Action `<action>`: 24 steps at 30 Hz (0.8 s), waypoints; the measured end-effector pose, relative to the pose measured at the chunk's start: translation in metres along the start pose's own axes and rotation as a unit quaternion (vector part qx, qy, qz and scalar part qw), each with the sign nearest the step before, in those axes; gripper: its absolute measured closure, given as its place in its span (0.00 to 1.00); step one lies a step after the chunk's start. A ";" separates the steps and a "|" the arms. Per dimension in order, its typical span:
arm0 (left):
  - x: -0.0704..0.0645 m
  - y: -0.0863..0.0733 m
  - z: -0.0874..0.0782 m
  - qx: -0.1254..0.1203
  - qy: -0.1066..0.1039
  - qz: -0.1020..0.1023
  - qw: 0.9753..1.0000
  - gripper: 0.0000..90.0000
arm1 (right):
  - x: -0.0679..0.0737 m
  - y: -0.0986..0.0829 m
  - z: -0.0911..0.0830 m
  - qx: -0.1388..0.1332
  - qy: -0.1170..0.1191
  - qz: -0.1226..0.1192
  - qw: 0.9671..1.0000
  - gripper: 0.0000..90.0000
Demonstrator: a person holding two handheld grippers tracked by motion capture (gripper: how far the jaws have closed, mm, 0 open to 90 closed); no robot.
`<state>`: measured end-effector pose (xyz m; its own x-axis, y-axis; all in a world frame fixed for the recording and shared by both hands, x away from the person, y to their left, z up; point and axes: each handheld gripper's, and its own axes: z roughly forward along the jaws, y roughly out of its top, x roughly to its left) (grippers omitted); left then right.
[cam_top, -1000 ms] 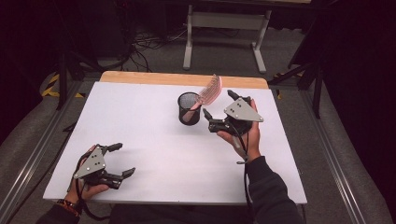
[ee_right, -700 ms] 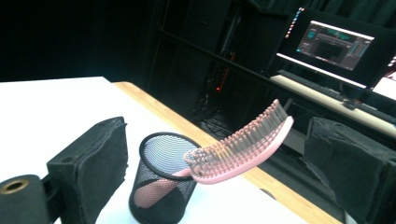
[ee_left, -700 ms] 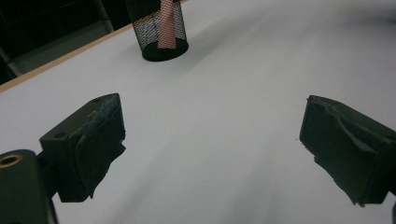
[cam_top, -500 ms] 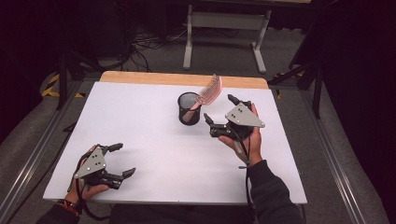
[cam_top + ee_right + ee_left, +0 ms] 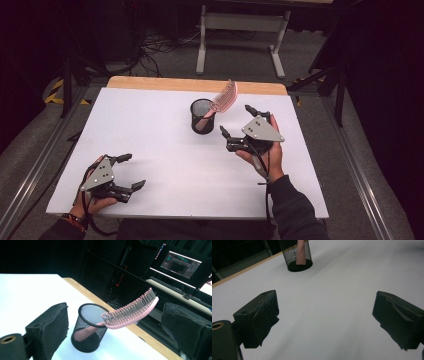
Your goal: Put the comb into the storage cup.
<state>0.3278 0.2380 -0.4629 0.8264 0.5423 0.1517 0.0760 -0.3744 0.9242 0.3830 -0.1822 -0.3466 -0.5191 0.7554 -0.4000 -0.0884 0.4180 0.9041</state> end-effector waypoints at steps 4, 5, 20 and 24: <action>0.000 0.000 0.000 -0.002 0.000 -0.001 1.000 0.09 | 0.001 0.000 -0.003 0.000 0.004 -0.004 1.000 0.09; 0.000 0.000 0.000 -0.002 0.001 -0.001 1.000 0.09 | 0.001 0.000 -0.004 0.001 0.003 -0.007 1.000 0.09; 0.000 0.000 0.001 -0.001 0.000 -0.001 1.000 0.09 | 0.005 -0.005 -0.013 0.008 0.005 -0.013 1.000 0.08; -0.001 0.000 0.001 0.000 -0.001 -0.001 1.000 0.09 | 0.005 -0.008 -0.015 0.009 0.007 -0.014 1.000 0.08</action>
<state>0.3278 0.2366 -0.4636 0.8273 0.5414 0.1498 0.0767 -0.3731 0.9246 0.3677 -0.1891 -0.3535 -0.5289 0.7360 -0.4227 -0.0872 0.4482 0.8897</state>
